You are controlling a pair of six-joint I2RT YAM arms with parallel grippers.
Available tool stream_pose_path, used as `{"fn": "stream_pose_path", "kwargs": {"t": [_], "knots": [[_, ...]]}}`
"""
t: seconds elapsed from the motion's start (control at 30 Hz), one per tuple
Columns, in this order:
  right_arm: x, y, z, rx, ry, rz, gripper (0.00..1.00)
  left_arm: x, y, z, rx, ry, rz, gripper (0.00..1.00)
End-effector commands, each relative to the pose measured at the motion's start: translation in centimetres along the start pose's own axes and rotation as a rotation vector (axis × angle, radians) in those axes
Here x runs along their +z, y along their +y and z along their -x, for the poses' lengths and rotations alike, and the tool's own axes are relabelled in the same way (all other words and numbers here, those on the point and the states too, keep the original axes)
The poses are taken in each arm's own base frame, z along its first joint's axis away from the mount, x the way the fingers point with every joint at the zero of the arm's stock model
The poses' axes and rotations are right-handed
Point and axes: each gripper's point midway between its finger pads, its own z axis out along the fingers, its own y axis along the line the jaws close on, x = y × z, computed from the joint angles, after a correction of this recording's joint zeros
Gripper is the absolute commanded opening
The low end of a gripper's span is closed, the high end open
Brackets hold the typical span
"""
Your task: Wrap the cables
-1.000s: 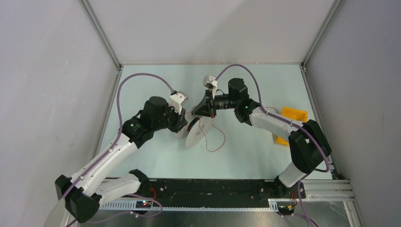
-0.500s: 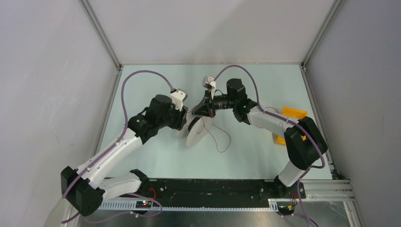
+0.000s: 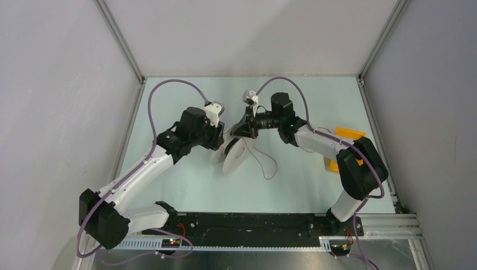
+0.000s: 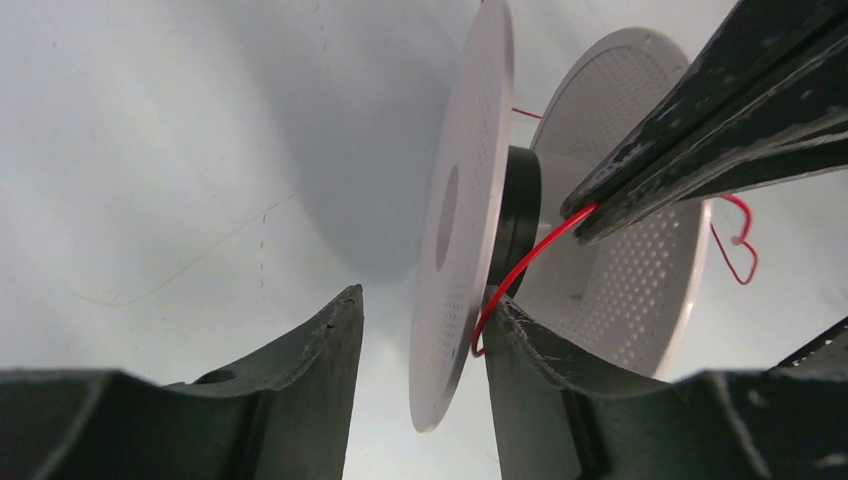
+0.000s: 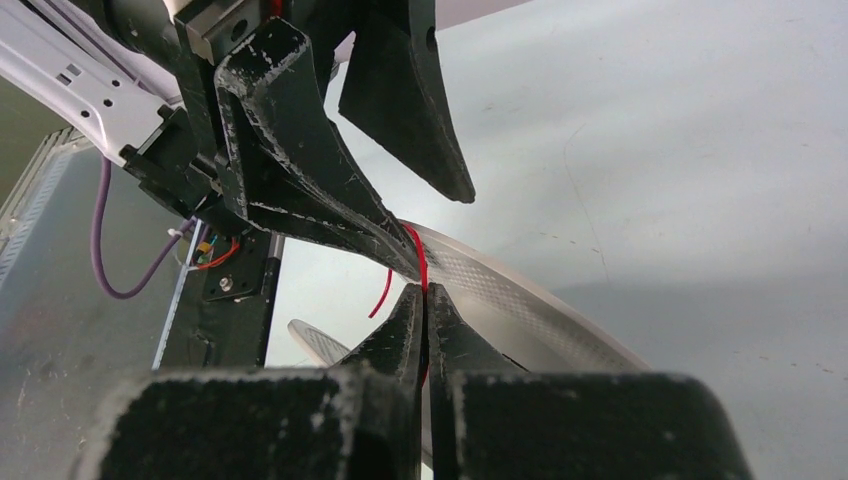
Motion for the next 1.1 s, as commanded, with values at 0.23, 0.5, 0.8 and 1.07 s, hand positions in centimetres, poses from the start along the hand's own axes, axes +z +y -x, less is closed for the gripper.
{"fn": "stream_pose_path", "kwargs": {"t": [0.23,0.5,0.8,1.07], "knots": [[-0.4,-0.7,1.0,-0.039,-0.010,0.010,0.00,0.8,-1.2,2.5,-0.017,-0.057,-0.082,0.45],[-0.2,-1.1,-0.1,-0.019,0.008,0.020,0.00,1.5,-0.8,2.0,-0.020,-0.039,-0.070,0.36],[0.0,-1.4,-0.6,-0.004,0.014,0.018,0.00,2.1,-0.7,1.6,-0.018,-0.022,-0.077,0.22],[-0.3,-1.5,-0.2,0.006,0.009,-0.004,0.07,2.1,-0.3,1.3,-0.017,-0.017,-0.056,0.00]]}}
